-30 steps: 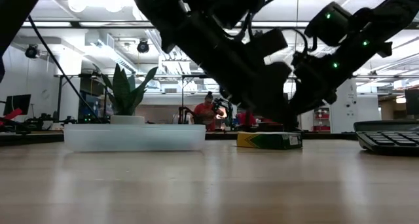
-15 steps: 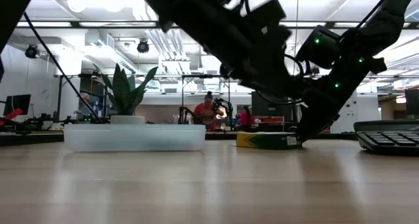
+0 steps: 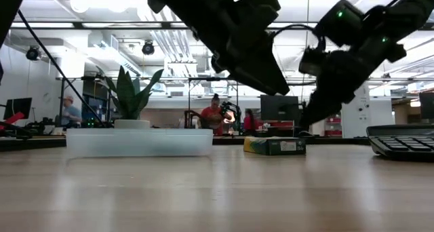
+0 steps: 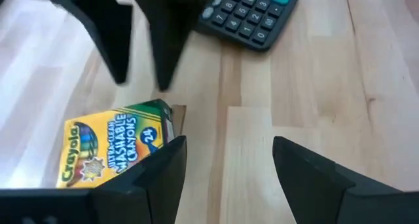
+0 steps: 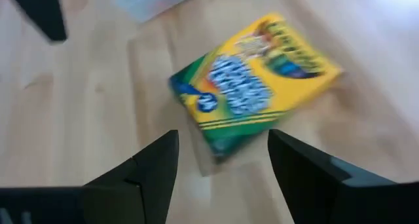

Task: Pack school essentials
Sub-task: Put the yellow crayon box into the blue supply box

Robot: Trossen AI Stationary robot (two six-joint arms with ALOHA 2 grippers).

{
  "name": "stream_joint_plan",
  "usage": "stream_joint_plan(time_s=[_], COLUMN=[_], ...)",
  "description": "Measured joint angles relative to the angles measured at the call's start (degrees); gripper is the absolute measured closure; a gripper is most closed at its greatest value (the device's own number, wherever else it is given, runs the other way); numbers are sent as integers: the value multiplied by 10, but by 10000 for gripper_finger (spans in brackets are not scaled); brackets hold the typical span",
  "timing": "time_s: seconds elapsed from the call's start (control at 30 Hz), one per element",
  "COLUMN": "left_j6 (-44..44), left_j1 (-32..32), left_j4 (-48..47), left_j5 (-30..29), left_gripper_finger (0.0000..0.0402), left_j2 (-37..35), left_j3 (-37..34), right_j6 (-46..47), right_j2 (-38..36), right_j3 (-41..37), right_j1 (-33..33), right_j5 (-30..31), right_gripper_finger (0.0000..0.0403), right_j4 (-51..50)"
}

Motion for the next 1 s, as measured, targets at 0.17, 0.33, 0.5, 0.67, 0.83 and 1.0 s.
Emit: stream_joint_plan(time_s=[0.17, 0.33, 0.5, 0.67, 0.83, 1.0], left_j6=[-25, -61, -63, -85, -94, -93], left_j1=[2, 10, 34, 92, 142, 175], left_j4=[-8, -8, -8, -5, 2, 9], left_j5=[0, -11, -41, 52, 56, 58], left_gripper_finger=[191, 192, 216, 287, 383, 398], left_j2=[3, 3, 3, 1, 13, 21], left_j3=[-6, -10, -10, -2, 0, 2], right_j6=[-2, -2, -11, -39, -46, -63], right_j2=[-43, -45, -38, -64, -103, -134], right_j3=[-1, -1, -1, 8, 25, 25], right_j1=[0, 0, -1, -1, -1, -1], right_j5=[97, 193, 208, 211, 213, 213], right_gripper_finger=[179, 180, 198, 230, 264, 293], right_j4=[-22, -16, -24, -66, -102, -109])
